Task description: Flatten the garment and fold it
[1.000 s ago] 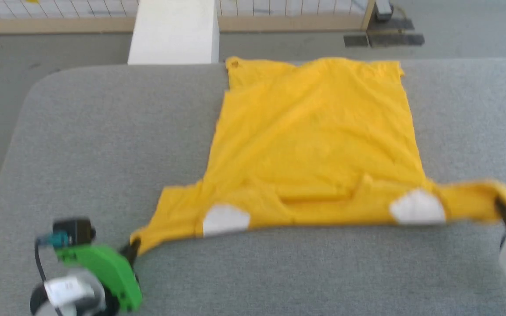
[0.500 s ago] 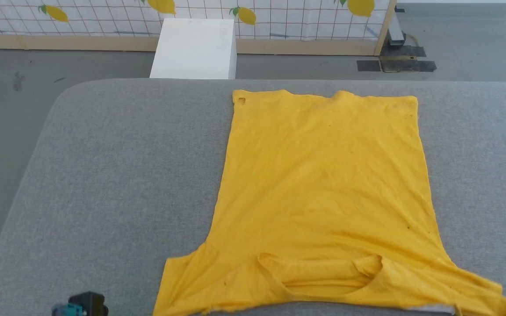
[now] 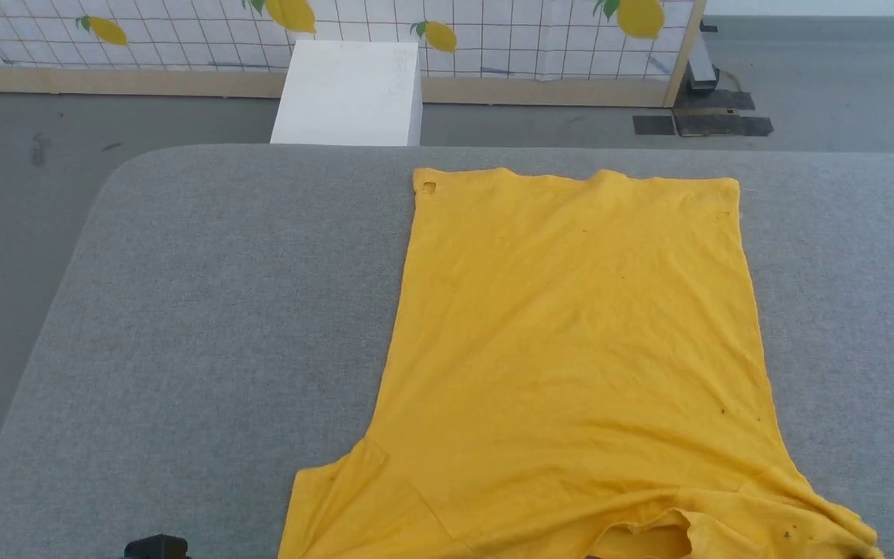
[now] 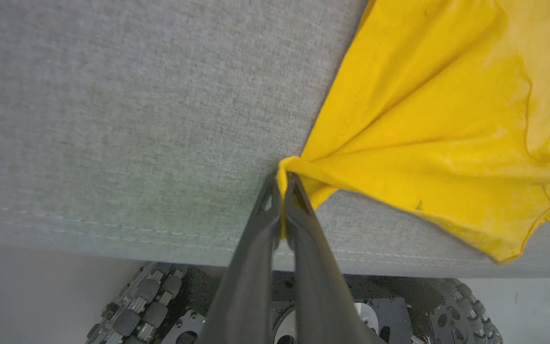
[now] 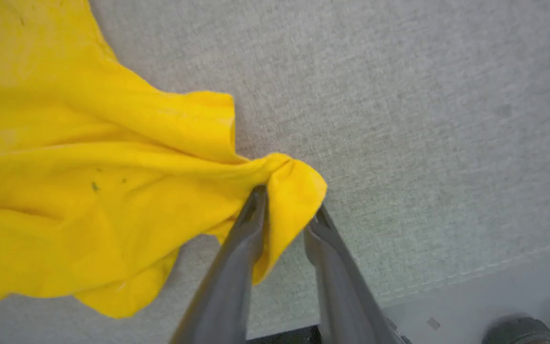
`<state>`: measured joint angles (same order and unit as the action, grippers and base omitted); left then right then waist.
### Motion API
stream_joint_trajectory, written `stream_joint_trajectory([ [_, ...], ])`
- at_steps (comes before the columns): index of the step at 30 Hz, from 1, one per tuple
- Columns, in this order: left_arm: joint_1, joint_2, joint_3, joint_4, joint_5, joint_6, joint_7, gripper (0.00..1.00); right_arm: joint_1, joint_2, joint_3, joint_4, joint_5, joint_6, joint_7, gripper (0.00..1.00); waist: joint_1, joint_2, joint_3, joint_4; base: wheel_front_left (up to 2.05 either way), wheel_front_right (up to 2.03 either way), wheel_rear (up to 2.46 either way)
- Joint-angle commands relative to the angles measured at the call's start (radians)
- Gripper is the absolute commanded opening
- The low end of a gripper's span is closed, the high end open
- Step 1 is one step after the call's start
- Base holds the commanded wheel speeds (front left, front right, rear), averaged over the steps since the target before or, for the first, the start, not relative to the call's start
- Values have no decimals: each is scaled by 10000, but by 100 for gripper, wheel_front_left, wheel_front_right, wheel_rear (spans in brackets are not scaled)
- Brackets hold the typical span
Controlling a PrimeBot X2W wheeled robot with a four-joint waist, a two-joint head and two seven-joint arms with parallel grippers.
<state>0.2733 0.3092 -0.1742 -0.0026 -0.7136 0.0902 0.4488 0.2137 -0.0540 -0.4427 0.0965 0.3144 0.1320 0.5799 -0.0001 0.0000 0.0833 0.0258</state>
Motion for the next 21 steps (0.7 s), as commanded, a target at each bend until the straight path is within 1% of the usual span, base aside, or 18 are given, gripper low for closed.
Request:
stream_joint_trajectory([
  [1, -204, -37, 36, 117, -21, -94, -105, 0, -224, 36, -9, -185, -55, -13, -220, 100, 1, 0, -7, 14, 0, 0, 0],
  [4, -347, -7, 71, 336, -57, -254, -263, 0, -500, 36, -284, -845, -55, -13, -871, 100, 1, 0, 5, 25, 0, 0, 0],
  [6, -452, 11, 94, 466, -93, -361, -353, 0, -800, 36, -232, -1238, -86, -13, -1328, 100, 1, 0, 32, 41, 0, 0, 0],
  [9, -633, 44, 91, 625, -106, -513, -464, 0, -1411, 37, -166, -1537, -312, -13, -2073, 100, 1, 0, 105, 94, 0, 0, 0],
  [11, -789, 40, 47, 662, -90, -621, -543, 0, -2024, 37, -167, -1527, -520, -13, -2641, 100, 1, 0, 204, 174, 0, 0, 0],
  [13, -972, 28, 2, 645, -75, -714, -604, 0, -2746, 21, -157, -1329, -745, -13, -3180, 100, 1, 0, 359, 289, 0, 0, 0],
  [15, -1172, 37, -24, 563, -20, -774, -691, 0, -3527, -134, -96, -884, -859, -13, -3595, 100, 1, 0, 559, 436, 0, 0, 0],
  [18, -1525, 30, -94, 327, 77, -839, -774, 0, -4864, -550, -46, 41, -837, -13, -4012, 100, 1, 0, 1017, 755, 0, 0, 0],
  [21, -1908, -6, -186, 146, 146, -933, -842, 0, -6145, -1108, 98, 1098, -877, -13, -4067, 100, 1, 0, 1523, 1101, 0, 0, 0],
])
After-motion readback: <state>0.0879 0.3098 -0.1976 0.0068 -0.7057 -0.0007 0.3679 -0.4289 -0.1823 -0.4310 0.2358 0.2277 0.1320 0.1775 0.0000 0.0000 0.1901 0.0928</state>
